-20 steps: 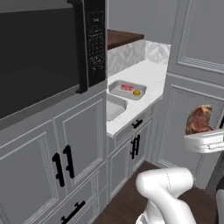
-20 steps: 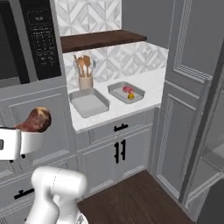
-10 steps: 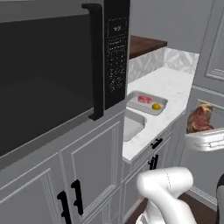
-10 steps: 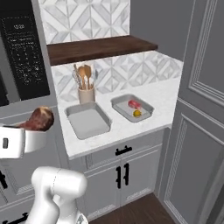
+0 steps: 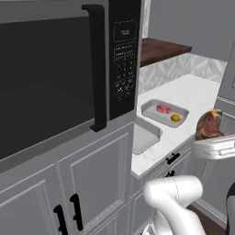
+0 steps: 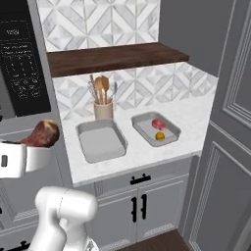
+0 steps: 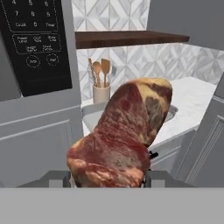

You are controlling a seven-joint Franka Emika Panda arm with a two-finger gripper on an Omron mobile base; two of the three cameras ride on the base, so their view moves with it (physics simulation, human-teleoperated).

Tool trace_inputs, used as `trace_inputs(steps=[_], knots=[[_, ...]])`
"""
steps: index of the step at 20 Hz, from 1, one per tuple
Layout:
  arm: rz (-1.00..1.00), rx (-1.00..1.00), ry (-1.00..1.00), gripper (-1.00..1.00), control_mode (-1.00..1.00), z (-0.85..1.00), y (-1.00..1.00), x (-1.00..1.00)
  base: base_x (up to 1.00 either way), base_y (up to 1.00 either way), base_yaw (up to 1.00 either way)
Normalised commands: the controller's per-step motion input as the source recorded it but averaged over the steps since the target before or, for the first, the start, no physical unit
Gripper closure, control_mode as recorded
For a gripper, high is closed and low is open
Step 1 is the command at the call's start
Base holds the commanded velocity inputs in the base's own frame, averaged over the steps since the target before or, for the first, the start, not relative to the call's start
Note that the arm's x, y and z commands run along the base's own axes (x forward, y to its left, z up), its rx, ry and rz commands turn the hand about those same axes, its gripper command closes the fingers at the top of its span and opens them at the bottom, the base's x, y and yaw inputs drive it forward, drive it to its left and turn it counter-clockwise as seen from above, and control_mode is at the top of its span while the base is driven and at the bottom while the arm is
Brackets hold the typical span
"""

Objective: Place one lemon and one steak in each tupperware on the nearby counter, to pack two identical lunches.

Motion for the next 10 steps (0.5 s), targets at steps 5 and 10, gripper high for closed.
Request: trace_inputs(steps=[5, 10], knots=[[0.00, 0.00, 0.00, 1.00, 1.00, 0.00, 0.00, 0.00, 0.46, -0.38, 0.24], [0.00, 0.00, 0.00, 1.00, 1.00, 0.00, 0.00, 0.00, 0.50, -0.23, 0.23]])
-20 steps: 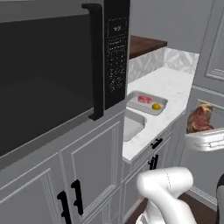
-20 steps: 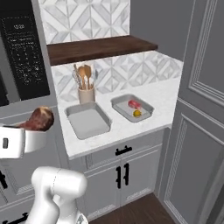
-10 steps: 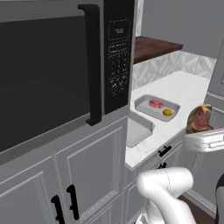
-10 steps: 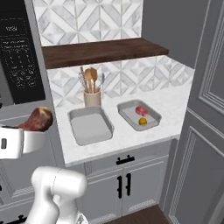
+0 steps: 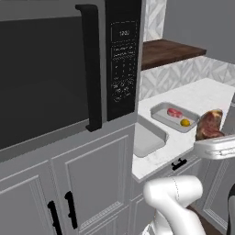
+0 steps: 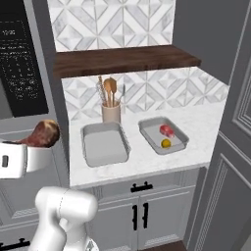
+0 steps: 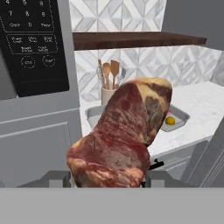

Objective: Place one lemon and one steak in each tupperware on the nearby counter, to pack two identical lunches.

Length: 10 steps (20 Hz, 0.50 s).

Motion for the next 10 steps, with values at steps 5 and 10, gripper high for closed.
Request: trace_inputs(steps=[5, 10], knots=[[0.03, 0.00, 0.06, 1.00, -1.00, 0.00, -0.04, 0.15, 0.16, -0.19, 0.16], [0.18, 0.00, 0.30, 1.00, -1.00, -0.04, -0.46, 0.64, 0.00, 0.00, 0.00]])
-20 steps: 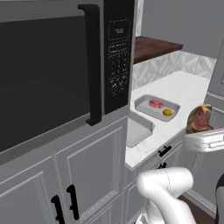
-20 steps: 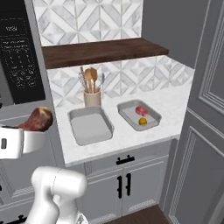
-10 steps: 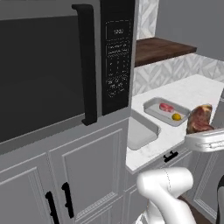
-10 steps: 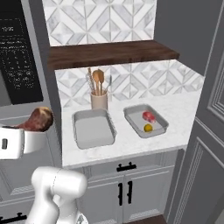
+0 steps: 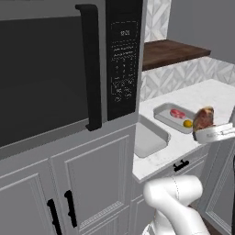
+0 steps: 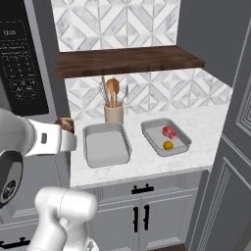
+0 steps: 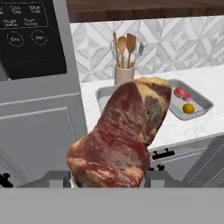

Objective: Place one lemon and one steak in each tupperware on the nearby counter, to pack two identical lunches.

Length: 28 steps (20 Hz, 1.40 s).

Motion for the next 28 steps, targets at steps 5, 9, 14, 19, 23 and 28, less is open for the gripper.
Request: trace_inputs(steps=[5, 9, 14, 19, 23, 28], knots=[[0.19, 0.00, 0.18, 1.00, -1.00, -0.35, -0.08, 0.82, 0.00, 0.00, 0.00], [0.17, 0.00, 0.02, 1.00, -1.00, -0.48, -0.07, 0.86, 0.00, 0.00, 0.00], [0.19, 0.00, 0.00, 1.00, -1.00, -0.45, -0.33, 0.61, 0.00, 0.00, 0.00], [0.08, 0.00, 0.00, 1.00, -1.00, -0.32, -0.30, 0.62, 0.00, 0.00, 0.00], [0.05, 0.00, 0.05, 1.00, -1.00, -0.49, -0.16, 0.79, 0.00, 0.00, 0.00], [0.09, 0.02, 0.11, 1.00, -1.00, -0.55, 0.00, 0.84, 0.00, 0.00, 0.00]])
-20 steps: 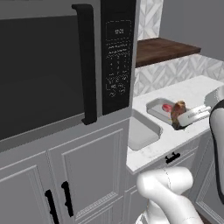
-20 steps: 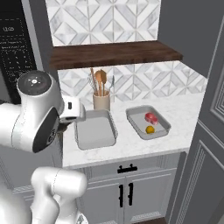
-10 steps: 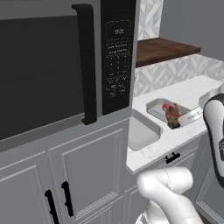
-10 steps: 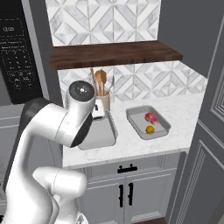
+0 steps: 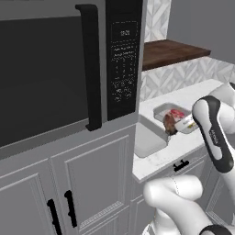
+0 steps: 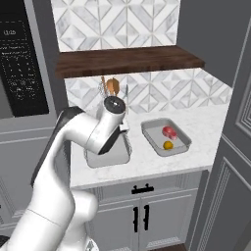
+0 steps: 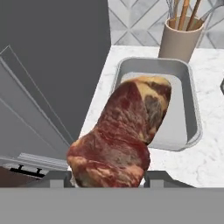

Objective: Place one lemon and one steak in each tupperware on the nearby counter, to pack two identical lunches.

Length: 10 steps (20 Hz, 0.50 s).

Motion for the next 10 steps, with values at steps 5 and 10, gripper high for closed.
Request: trace_inputs(steps=[5, 10], knots=[[0.20, 0.07, 0.05, 1.00, -1.00, -0.38, 0.00, 0.77, 0.00, 0.00, 0.00], [0.21, 0.07, 0.06, 1.00, -1.00, -0.40, 0.00, 0.68, 0.00, 0.00, 0.00]])
